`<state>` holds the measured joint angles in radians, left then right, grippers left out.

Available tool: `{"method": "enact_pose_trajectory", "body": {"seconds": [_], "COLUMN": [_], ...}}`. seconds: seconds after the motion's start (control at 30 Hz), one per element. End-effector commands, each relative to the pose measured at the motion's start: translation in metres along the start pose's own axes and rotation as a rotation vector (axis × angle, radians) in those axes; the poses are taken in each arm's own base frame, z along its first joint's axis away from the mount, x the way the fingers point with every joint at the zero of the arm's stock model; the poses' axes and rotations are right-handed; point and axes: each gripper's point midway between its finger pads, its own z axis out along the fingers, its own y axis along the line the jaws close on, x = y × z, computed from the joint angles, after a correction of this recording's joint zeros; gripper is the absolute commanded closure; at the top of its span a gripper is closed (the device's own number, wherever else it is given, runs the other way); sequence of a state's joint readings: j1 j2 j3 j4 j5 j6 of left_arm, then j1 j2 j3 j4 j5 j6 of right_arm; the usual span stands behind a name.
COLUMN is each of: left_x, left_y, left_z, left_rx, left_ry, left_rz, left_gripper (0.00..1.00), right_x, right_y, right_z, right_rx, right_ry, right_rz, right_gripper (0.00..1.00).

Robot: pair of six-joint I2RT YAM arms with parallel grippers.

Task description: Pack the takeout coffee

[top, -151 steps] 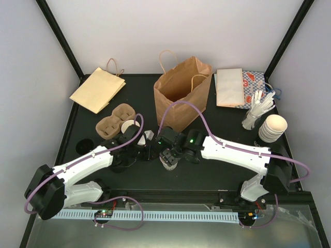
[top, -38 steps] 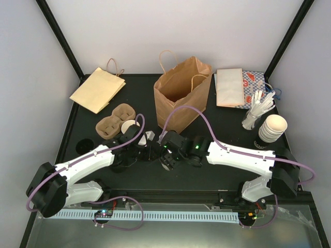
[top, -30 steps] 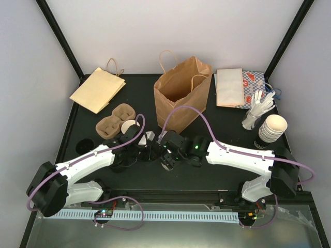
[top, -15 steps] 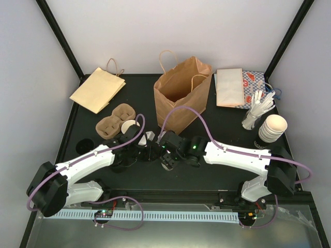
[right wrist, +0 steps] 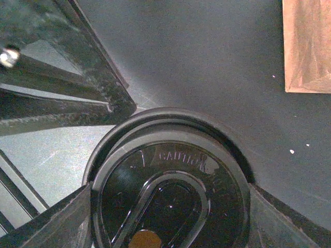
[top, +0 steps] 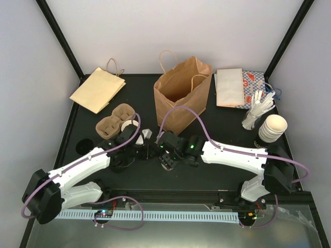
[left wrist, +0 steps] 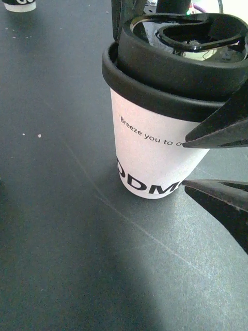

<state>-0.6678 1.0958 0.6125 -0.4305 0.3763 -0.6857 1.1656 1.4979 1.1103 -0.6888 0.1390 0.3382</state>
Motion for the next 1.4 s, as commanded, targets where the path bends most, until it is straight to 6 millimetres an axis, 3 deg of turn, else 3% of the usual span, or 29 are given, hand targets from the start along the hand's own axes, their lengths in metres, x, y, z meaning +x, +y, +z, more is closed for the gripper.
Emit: {"method": "enact_pose_trajectory", "body": {"seconds": [0.0, 0.4, 1.37], "left_x": [-0.003, -0.006, -0.009], "left_y": [0.007, -0.007, -0.023], "left_z": [-0.009, -0.017, -0.025], "left_rx": [-0.029, 0.042, 0.237], "left_ry": [-0.041, -0.074, -0.125], "left_rz": [-0.022, 0.004, -0.032], "left_gripper": [0.82, 0.81, 0.74], "right_x": [0.037, 0.044, 0.092], "right_y": [0.004, 0.005, 0.01], "right_z": [0.02, 0.026, 0.039], "right_rx": [-0.015, -0.016, -0.092], "right_ry": [0.16, 0.217, 0.405], "right_rz": [-0.011, -0.031, -0.037], "right_gripper": [0.34, 0.34, 0.34]}}
